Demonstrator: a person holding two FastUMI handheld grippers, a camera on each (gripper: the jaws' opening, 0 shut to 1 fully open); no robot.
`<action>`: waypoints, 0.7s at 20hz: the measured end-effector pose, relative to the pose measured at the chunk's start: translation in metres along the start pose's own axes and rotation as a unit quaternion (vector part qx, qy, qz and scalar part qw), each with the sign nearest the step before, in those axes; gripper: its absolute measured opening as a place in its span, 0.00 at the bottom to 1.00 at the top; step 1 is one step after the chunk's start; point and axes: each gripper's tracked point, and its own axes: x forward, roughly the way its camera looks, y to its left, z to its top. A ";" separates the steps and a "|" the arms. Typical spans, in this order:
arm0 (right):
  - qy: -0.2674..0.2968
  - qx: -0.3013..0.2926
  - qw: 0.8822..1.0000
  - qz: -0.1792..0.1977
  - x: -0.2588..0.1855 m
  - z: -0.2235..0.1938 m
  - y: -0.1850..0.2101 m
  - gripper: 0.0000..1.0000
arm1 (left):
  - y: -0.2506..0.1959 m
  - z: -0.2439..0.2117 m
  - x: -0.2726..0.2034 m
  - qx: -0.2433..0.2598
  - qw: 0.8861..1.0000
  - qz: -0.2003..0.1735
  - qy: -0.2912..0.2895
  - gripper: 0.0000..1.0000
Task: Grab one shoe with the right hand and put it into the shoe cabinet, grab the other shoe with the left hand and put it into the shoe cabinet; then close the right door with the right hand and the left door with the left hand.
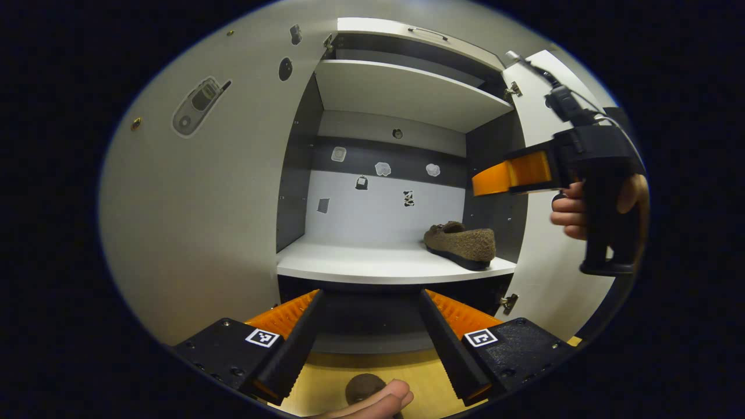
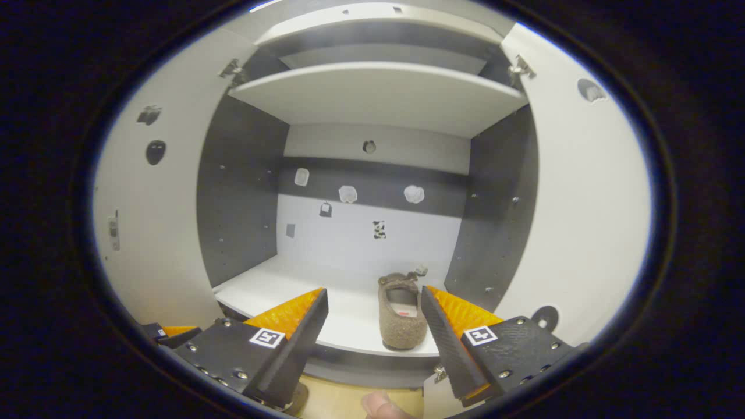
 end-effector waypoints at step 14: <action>-0.077 0.038 0.994 -0.074 -0.098 -0.059 -0.031 0.96 | 0.019 -0.208 -0.021 0.029 0.973 0.015 0.226 1.00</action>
